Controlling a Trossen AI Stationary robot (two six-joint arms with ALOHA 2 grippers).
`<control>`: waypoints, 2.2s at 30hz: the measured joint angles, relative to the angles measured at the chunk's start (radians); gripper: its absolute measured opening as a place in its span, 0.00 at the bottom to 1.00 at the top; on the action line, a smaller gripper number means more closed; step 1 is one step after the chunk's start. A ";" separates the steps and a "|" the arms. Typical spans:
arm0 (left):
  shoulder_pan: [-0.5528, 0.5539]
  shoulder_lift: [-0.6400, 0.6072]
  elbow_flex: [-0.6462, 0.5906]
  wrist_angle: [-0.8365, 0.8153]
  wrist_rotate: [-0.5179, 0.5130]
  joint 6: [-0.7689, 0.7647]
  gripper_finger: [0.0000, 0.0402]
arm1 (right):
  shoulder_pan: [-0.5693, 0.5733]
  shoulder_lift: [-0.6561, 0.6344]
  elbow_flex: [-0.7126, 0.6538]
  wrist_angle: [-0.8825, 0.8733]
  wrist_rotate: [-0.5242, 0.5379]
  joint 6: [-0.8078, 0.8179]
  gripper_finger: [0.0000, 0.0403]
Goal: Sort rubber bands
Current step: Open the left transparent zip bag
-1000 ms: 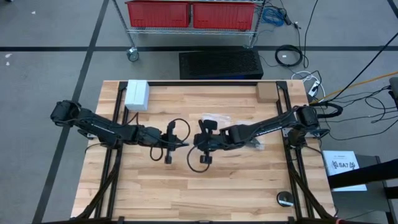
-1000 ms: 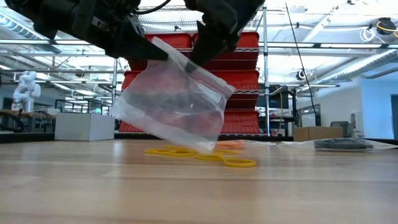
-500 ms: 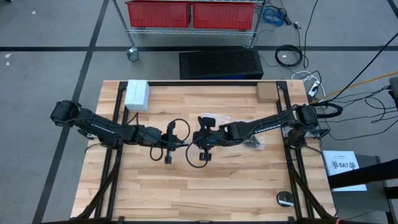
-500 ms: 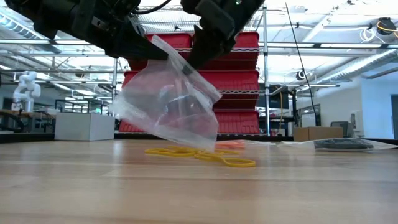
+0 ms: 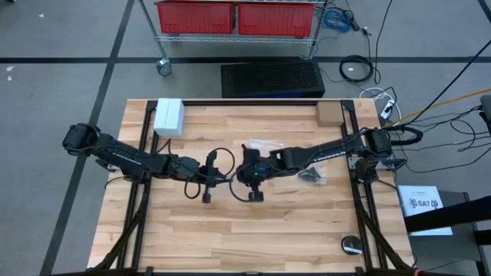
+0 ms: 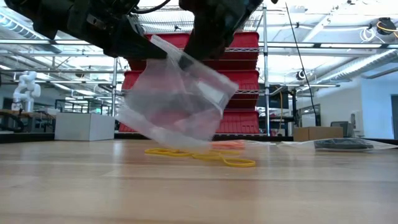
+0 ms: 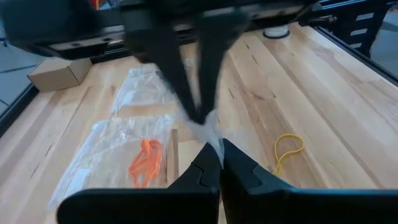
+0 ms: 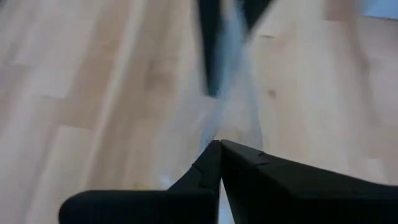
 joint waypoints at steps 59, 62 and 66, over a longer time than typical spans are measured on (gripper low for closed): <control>-0.052 0.000 0.004 -0.058 -0.044 -0.027 0.00 | 0.042 0.101 -0.381 0.922 0.028 0.266 0.00; -0.052 0.000 0.004 -0.058 -0.059 -0.027 0.00 | 0.043 0.101 -0.389 0.948 0.028 0.327 0.00; -0.052 0.000 0.004 -0.058 -0.071 -0.027 0.00 | 0.041 0.101 -0.374 0.944 0.028 0.354 0.06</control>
